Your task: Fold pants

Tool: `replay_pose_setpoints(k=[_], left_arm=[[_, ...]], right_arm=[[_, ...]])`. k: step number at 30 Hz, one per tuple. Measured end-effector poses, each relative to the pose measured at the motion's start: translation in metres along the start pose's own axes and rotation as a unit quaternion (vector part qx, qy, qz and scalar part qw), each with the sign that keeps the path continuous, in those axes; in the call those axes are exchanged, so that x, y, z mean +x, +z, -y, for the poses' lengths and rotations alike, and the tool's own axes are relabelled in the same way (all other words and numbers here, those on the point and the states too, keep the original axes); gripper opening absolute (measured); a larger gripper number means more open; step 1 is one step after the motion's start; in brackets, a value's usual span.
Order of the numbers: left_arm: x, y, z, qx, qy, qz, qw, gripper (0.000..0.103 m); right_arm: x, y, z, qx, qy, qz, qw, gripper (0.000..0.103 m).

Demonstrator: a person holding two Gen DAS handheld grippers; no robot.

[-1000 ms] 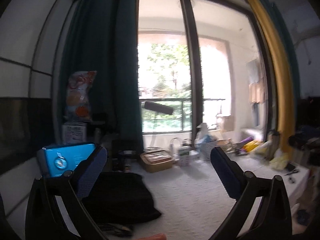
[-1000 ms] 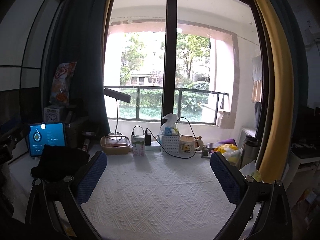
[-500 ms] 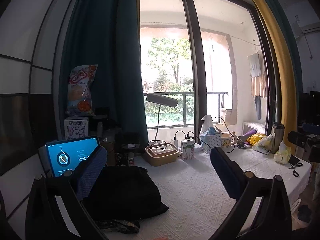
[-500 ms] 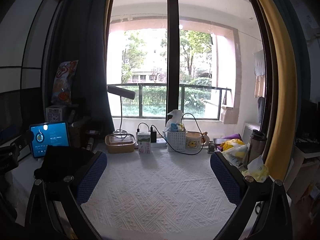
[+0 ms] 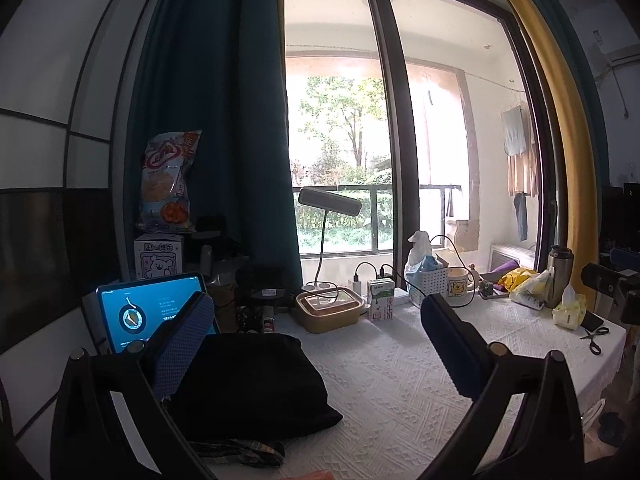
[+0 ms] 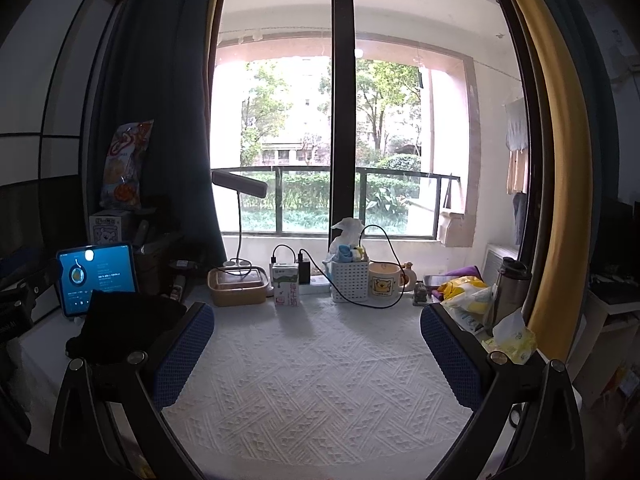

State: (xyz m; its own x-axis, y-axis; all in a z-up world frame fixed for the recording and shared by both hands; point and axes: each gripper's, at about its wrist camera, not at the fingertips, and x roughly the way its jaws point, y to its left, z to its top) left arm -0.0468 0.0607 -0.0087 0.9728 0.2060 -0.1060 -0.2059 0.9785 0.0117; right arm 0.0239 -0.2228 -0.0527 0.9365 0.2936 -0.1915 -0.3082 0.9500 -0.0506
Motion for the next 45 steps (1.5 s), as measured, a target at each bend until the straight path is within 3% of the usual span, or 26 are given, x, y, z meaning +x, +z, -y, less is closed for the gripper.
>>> replay_pose_setpoints(k=[45], left_arm=[[0.0028,-0.0029,0.0,0.002,-0.02,-0.008,0.9998,0.102]], right_arm=[[0.0063,-0.0057,0.0039,0.0,0.003,-0.01,1.0,0.103]])
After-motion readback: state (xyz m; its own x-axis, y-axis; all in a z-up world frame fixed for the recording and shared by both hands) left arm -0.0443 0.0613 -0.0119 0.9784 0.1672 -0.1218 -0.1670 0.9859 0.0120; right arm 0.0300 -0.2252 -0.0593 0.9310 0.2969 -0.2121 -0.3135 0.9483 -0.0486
